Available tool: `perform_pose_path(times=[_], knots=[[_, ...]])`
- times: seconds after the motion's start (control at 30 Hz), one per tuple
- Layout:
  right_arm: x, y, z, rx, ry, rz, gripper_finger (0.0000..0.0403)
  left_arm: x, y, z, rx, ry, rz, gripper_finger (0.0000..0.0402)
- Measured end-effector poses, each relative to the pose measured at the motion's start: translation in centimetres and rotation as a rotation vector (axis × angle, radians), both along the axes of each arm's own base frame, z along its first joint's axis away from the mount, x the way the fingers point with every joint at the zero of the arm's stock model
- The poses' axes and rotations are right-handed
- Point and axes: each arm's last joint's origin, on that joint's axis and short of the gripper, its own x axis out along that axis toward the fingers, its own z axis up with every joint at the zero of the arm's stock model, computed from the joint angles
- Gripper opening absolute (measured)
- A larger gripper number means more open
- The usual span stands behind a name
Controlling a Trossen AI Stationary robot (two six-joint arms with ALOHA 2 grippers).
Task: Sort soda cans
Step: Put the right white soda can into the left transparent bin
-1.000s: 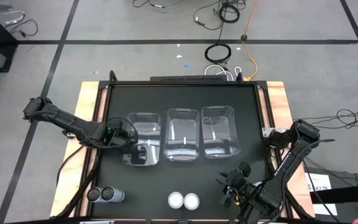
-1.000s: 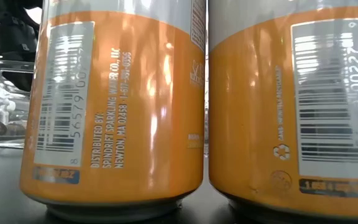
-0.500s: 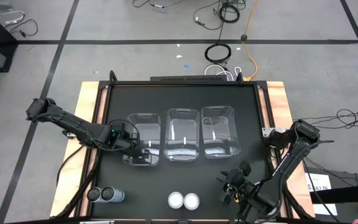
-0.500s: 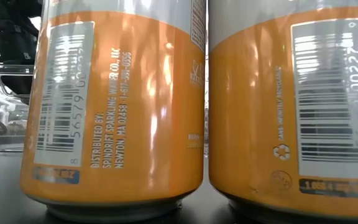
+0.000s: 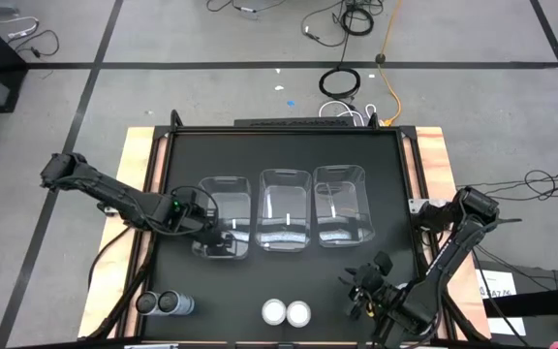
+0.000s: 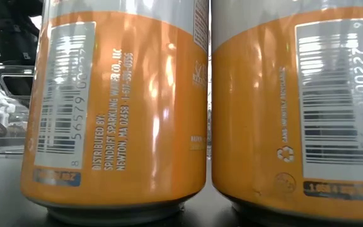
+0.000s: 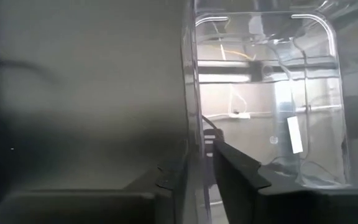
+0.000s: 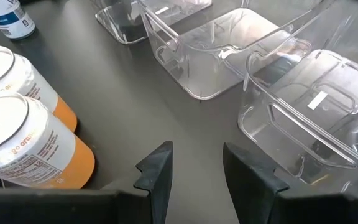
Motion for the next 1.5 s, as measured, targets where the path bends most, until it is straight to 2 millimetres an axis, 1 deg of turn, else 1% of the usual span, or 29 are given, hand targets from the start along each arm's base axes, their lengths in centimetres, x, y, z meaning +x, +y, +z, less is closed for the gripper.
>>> perform_pose_path(times=[0.13, 0.23, 0.43, 0.57, 0.8, 0.97, 1.07, 1.17, 1.33, 1.5], knots=[[0.0, 0.0, 0.0, 0.008, 0.012, 0.001, 0.0134, -0.3, 0.1, 0.2, 0.005, 0.013, -0.018, 0.0113], [0.0, 0.0, 0.0, 0.008, 0.015, 0.002, 0.0134, -0.3, 0.1, 0.7, -0.004, -0.002, -0.047, 0.0118], [0.0, 0.0, 0.0, 0.009, 0.015, 0.002, 0.0134, -0.3, 0.1, 3.3, -0.009, -0.073, -0.106, 0.0119], [0.0, 0.0, 0.0, 0.009, 0.015, 0.002, 0.0134, -0.2, 0.0, 5.0, 0.003, -0.116, -0.179, 0.0119], [-0.1, 0.2, -0.1, 0.036, 0.040, 0.004, 0.0134, 0.1, -1.4, 7.6, 0.025, -0.179, -0.370, 0.0119], [-0.1, 0.3, -0.1, 0.060, 0.050, 0.007, 0.0134, 0.5, -3.1, 9.3, 0.079, -0.287, -0.535, 0.0119], [-0.1, 0.4, -0.1, 0.064, 0.046, 0.008, 0.0134, 0.9, -4.2, 9.9, 0.135, -0.366, -0.669, 0.0118], [-0.1, 0.4, -0.1, 0.064, 0.046, 0.008, 0.0134, 1.0, -5.0, 10.2, 0.174, -0.397, -0.769, 0.0118], [-0.1, 0.4, -0.1, 0.057, 0.051, 0.017, 0.0134, 0.9, -5.2, 10.2, 0.193, -0.379, -0.857, 0.0118], [-0.1, 0.4, -0.1, 0.046, 0.058, 0.030, 0.0134, 0.9, -5.3, 10.2, 0.191, -0.378, -0.863, 0.0118]])
